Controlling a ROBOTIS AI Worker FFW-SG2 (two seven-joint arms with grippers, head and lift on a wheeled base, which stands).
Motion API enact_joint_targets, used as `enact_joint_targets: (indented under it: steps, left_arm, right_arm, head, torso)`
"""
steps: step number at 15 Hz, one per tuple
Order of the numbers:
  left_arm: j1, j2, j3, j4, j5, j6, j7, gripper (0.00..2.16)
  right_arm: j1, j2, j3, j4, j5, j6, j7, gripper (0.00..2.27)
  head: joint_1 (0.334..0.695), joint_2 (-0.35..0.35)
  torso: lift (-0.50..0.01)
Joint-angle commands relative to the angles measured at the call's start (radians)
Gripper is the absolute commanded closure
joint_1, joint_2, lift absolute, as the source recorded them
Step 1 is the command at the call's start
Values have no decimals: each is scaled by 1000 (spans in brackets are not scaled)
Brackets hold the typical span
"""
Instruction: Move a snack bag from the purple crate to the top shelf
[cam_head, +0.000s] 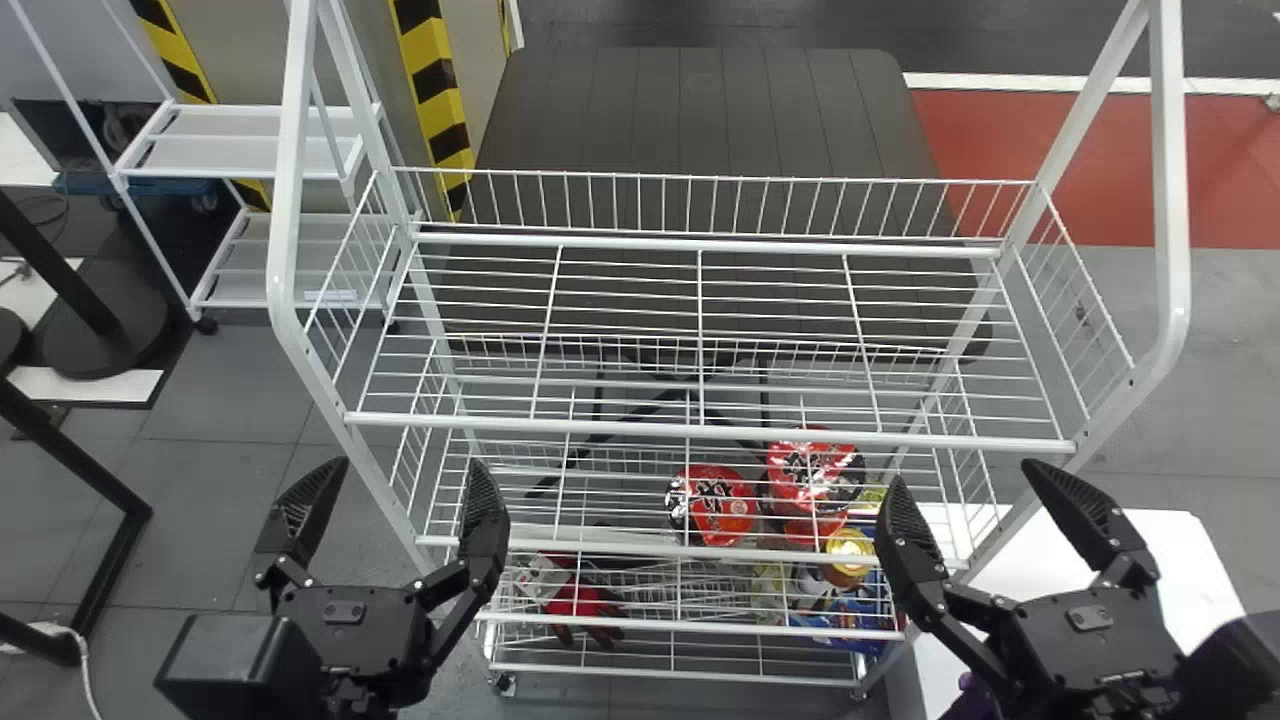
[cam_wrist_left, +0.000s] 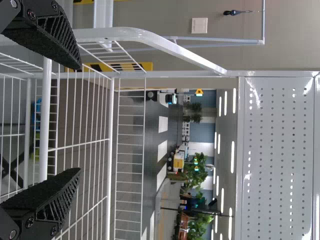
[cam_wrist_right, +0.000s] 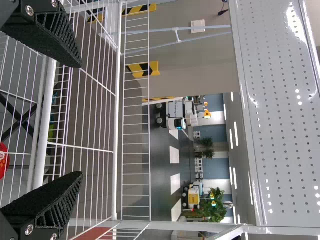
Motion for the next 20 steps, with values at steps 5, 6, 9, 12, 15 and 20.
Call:
enact_joint_targets:
  steps: [5, 6, 9, 12, 15, 20]
  left_arm:
    - [0, 0, 0, 0, 2, 0, -2, 80]
    - [-1, 0, 0, 2, 2, 0, -2, 80]
    - [-1, 0, 0, 3, 2, 0, -3, 80]
    - [-1, -2, 0, 3, 2, 0, -5, 80]
    - [-1, -2, 0, 5, 2, 0, -5, 80]
    - [-1, -3, 0, 6, 2, 0, -5, 80]
  right_arm:
    - [0, 2, -5, 1, -2, 1, 1, 26]
    - [-1, 2, -5, 1, 0, 1, 1, 22]
    - [-1, 3, -6, 1, 0, 16, 0, 19]
    - [-1, 5, -6, -4, -2, 50, -2, 19]
    - [-3, 5, -6, -4, -2, 53, -2, 19]
    - [-3, 6, -6, -4, -2, 53, -2, 19]
  head:
    - [695, 6]
    - [695, 6]
    - [695, 5]
    - [695, 3]
    - [695, 4]
    - [695, 4]
  torso:
    - [0]
    - [0]
    - [-6]
    - [-18]
    - [-30]
    - [-50]
